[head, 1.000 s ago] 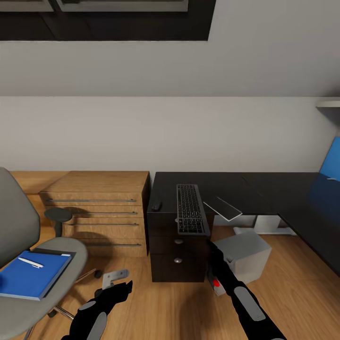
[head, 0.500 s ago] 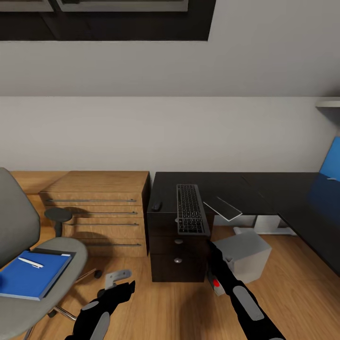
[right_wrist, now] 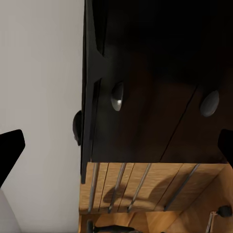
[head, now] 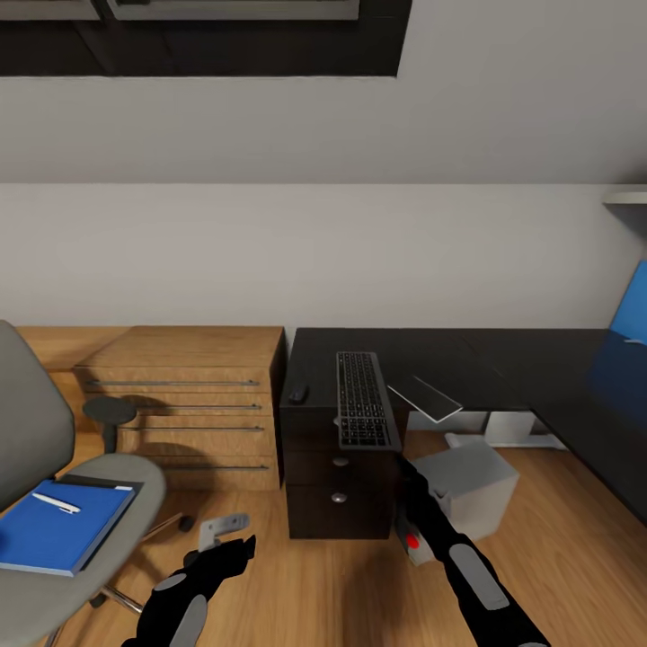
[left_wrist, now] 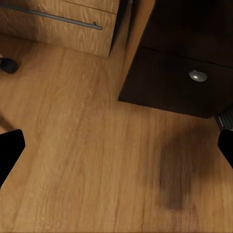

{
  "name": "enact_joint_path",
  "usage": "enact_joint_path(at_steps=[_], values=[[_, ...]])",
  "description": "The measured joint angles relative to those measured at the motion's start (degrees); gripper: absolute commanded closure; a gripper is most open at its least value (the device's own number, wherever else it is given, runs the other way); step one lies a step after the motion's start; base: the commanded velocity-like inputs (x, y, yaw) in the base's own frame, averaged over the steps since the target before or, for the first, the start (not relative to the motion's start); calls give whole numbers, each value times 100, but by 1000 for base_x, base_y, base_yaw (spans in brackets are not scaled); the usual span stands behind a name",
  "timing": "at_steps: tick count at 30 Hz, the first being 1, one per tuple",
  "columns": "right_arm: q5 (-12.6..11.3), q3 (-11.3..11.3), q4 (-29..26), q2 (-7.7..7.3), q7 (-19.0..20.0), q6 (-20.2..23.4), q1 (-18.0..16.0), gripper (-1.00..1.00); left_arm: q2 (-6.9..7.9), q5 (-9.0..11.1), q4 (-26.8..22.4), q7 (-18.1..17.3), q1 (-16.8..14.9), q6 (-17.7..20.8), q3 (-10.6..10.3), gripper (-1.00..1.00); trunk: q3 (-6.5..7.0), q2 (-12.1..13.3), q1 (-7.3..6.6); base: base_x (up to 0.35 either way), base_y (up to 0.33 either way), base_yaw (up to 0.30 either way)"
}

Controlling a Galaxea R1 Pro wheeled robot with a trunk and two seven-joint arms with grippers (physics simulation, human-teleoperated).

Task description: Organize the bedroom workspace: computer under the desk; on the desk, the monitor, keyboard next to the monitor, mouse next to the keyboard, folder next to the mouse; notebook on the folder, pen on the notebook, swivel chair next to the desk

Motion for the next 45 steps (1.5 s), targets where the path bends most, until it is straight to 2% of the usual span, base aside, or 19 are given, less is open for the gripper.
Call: enact_joint_path(at_steps=[14, 20, 23, 45], values=[[-41, 0, 16, 2, -13, -18, 0, -100, 2, 9, 13, -4, 0, 7, -11, -100, 0, 0, 1, 107, 61, 0], [-37, 0, 17, 4, -13, -19, -2, -100, 6, 15, 14, -5, 0, 14, -8, -100, 0, 0, 2, 19, 16, 0], [-35, 0, 13, 5, -13, -19, -2, -100, 1, 11, 14, -4, -2, 11, -11, -100, 53, 119, -63, 2, 2, 0], [-19, 0, 18, -4, -14, -19, 0, -100, 7, 34, 14, -11, 0, 8, -3, -100, 54, 121, -64, 36, 52, 0]])
